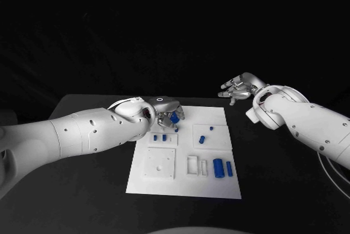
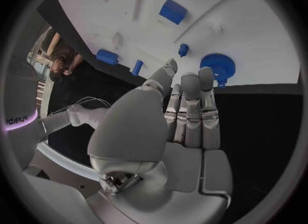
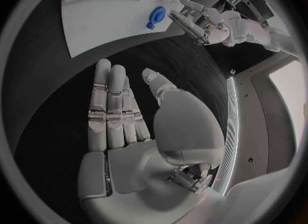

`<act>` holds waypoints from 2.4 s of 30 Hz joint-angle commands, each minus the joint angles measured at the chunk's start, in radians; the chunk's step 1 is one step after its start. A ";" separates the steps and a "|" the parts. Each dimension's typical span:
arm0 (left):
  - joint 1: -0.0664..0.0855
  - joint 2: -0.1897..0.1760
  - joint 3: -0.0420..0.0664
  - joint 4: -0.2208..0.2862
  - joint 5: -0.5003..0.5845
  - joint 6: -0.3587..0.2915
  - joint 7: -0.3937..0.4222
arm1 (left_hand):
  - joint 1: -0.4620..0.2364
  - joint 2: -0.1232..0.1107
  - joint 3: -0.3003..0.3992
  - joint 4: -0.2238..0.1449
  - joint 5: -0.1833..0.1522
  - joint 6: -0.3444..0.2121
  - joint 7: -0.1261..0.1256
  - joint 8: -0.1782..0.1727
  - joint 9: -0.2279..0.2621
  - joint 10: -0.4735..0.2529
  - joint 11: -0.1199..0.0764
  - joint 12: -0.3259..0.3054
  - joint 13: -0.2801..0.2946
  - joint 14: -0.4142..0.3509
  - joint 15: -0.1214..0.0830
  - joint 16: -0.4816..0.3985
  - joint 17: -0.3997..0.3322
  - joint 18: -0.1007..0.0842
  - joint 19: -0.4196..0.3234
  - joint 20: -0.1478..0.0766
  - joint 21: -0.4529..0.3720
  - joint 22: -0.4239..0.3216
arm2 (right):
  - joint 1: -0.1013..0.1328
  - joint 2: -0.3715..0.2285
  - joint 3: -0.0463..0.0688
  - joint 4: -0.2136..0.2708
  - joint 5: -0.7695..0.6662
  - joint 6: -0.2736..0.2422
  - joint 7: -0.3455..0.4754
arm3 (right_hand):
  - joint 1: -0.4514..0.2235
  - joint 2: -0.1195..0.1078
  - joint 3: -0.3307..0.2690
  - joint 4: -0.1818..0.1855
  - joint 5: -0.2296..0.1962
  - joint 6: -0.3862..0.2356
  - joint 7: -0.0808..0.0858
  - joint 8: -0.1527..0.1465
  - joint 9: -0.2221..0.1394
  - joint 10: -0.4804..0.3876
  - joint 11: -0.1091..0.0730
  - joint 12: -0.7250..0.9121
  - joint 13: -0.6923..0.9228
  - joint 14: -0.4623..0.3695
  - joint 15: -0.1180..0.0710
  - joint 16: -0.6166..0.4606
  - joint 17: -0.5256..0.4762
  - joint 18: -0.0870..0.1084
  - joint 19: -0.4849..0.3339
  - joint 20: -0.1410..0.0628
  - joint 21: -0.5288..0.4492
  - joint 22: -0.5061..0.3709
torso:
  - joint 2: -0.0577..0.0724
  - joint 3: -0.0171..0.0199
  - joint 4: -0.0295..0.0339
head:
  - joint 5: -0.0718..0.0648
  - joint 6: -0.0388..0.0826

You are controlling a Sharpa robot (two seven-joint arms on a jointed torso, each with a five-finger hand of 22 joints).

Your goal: Assemble the parts on the task board

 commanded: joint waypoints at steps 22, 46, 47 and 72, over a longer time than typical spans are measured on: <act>-0.018 0.036 0.001 -0.053 -0.090 0.057 0.016 | -0.046 0.025 0.148 -0.049 0.014 0.082 0.007 -0.003 0.000 0.088 -0.017 -0.004 -0.002 0.002 -0.010 0.004 0.000 -0.021 -0.017 -0.012 0.038 0.024 | 0.000 0.002 0.000 -0.004 0.187 -0.099 0.125 | 0.012 0.006 0.046 -0.039 0.001 -0.057 0.033 0.000 -0.003 -0.220 0.079 0.017 -0.013 -0.266 0.141 -0.294 -0.733 -0.012 -0.401 0.165 -0.002 -0.630 | -0.001 0.0015 0.0020 | -0.003 -0.009; -0.039 0.049 0.001 -0.091 -0.077 0.085 0.006 | -0.058 0.022 0.122 -0.041 0.010 0.047 0.006 -0.003 -0.001 0.048 -0.010 -0.004 -0.002 0.000 -0.008 0.003 -0.004 -0.022 -0.017 -0.008 0.031 0.019 | 0.001 0.004 0.000 -0.003 0.200 -0.094 0.122 | 0.010 0.007 0.046 -0.031 0.004 -0.057 0.034 0.000 -0.003 -0.221 0.082 0.020 -0.014 -0.264 0.146 -0.303 -0.734 -0.007 -0.408 0.169 -0.002 -0.629 | -0.002 0.0005 0.0024 | -0.007 -0.018; -0.040 0.049 0.001 -0.092 -0.076 0.083 0.006 | -0.058 0.025 0.123 -0.040 0.010 0.045 0.006 -0.003 -0.001 0.048 -0.010 -0.004 -0.002 0.000 -0.008 0.002 -0.004 -0.022 -0.016 -0.008 0.031 0.019 | 0.001 0.005 0.000 -0.003 0.200 -0.093 0.122 | 0.010 0.007 0.046 -0.030 0.004 -0.057 0.034 0.000 -0.003 -0.221 0.082 0.021 -0.014 -0.264 0.146 -0.303 -0.734 -0.007 -0.408 0.169 -0.002 -0.629 | -0.002 0.0007 0.0032 | -0.008 -0.018; -0.051 0.065 0.001 -0.113 -0.037 0.109 0.007 | -0.068 0.052 0.147 0.027 -0.017 0.042 0.016 -0.002 -0.001 0.055 -0.014 -0.004 -0.002 0.000 -0.011 0.006 -0.005 -0.032 -0.008 -0.013 0.010 0.017 | 0.001 0.010 0.000 -0.007 0.199 -0.091 0.118 | 0.012 0.006 0.048 -0.027 0.007 -0.058 0.034 0.000 -0.003 -0.222 0.083 0.020 -0.014 -0.264 0.146 -0.305 -0.734 -0.007 -0.409 0.170 -0.002 -0.630 | -0.003 0.0013 0.0023 | -0.006 -0.019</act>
